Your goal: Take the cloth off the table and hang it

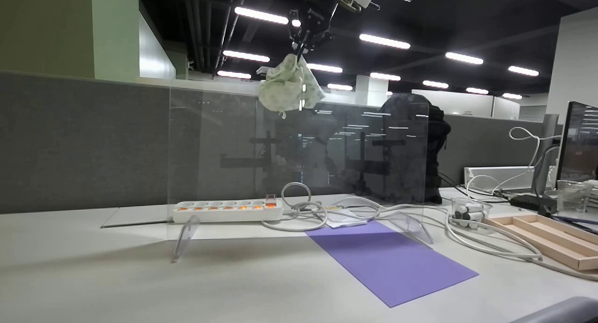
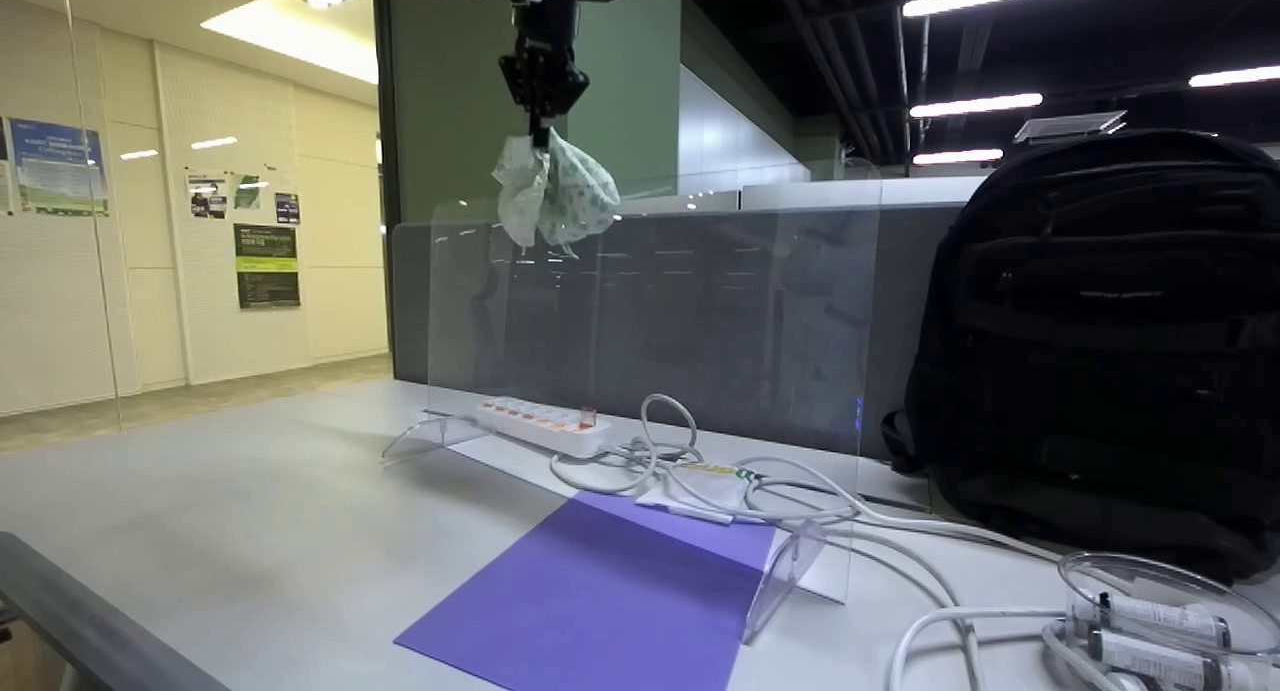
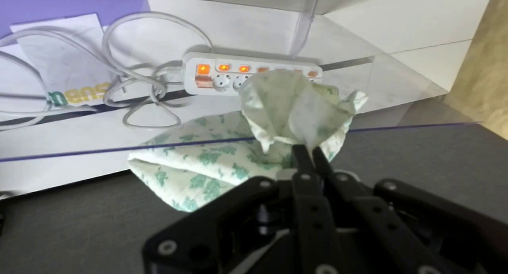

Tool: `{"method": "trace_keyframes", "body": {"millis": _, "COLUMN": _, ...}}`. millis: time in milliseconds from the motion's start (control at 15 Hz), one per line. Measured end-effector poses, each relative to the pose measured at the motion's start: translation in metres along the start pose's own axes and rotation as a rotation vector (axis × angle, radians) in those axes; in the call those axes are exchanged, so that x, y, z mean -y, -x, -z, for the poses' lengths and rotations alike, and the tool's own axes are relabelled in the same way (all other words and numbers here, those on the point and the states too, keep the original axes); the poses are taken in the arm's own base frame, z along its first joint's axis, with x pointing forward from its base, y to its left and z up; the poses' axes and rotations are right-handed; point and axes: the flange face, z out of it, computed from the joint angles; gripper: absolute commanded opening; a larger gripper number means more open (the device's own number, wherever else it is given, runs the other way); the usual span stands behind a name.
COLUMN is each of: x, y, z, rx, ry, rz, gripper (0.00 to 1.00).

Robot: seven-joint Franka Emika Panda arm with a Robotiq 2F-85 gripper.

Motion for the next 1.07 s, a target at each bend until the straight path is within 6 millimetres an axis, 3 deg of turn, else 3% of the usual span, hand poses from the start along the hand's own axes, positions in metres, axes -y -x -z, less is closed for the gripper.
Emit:
{"method": "trace_keyframes", "body": {"millis": 467, "x": -0.002, "y": 0.001, "z": -0.01, "rx": 0.022, "ry": -0.013, "rz": 0.012, "gripper": 0.01}}
{"method": "trace_keyframes", "body": {"millis": 800, "x": 0.004, "y": 0.012, "z": -0.023, "rx": 0.111, "ry": -0.171, "rz": 0.084, "gripper": 0.01}}
{"method": "trace_keyframes", "body": {"millis": 867, "x": 0.004, "y": 0.013, "z": -0.024, "rx": 0.126, "ry": -0.192, "rz": 0.098, "gripper": 0.1}}
{"method": "trace_keyframes", "body": {"millis": 933, "x": 0.004, "y": 0.015, "z": -0.025, "rx": 0.139, "ry": -0.206, "rz": 0.11, "gripper": 0.3}}
{"method": "trace_keyframes", "body": {"millis": 1067, "x": 0.002, "y": 0.017, "z": -0.026, "rx": 0.157, "ry": -0.211, "rz": 0.116, "gripper": 0.44}}
